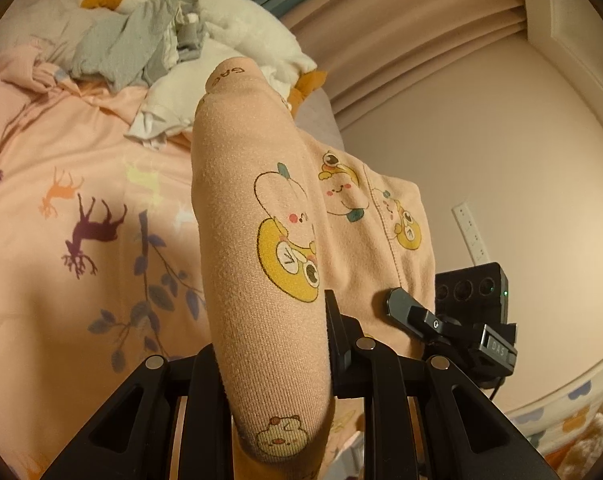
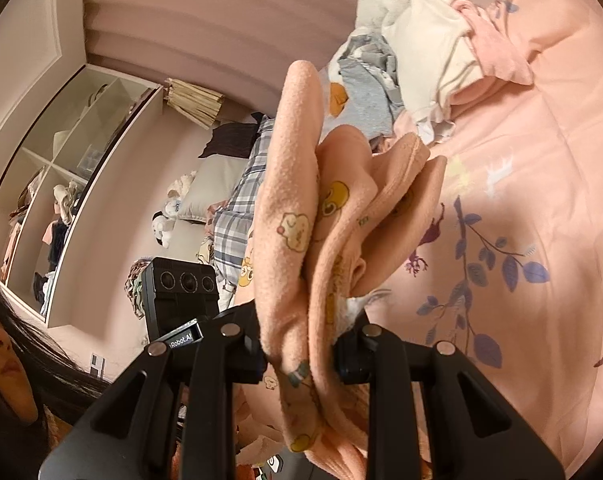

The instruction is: Fold small clothes

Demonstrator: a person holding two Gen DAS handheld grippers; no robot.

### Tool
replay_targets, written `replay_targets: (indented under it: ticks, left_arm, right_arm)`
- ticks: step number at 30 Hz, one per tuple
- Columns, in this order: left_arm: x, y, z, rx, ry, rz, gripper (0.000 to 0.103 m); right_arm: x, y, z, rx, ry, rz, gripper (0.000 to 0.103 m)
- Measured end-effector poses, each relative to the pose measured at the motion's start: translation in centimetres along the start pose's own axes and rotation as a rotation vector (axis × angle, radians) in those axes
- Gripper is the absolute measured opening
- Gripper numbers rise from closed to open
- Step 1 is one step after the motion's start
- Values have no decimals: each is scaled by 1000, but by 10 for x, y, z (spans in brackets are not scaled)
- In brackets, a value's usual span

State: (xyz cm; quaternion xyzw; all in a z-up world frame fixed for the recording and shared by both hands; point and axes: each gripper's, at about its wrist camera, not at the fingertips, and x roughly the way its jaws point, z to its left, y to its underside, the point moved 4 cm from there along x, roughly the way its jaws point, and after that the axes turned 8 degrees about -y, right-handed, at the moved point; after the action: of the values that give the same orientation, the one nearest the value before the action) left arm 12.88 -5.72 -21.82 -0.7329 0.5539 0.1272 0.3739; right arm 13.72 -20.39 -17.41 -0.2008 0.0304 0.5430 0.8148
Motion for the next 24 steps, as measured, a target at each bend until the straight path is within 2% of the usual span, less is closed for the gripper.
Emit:
replay_targets:
  ticks: [10,20,24]
  left_arm:
    - [-16,-8,0,5,-1,-38,21]
    - [-21,-15,4,24,-59,-42,21]
    - [-30,-18,7,14,-60,-54,21]
  right_arm:
    - [14,-7,15,-33,-20,6,26]
    - [24,-12,18,-43,-27,19,27]
    - [33,-13,23,-57,-33,37,27]
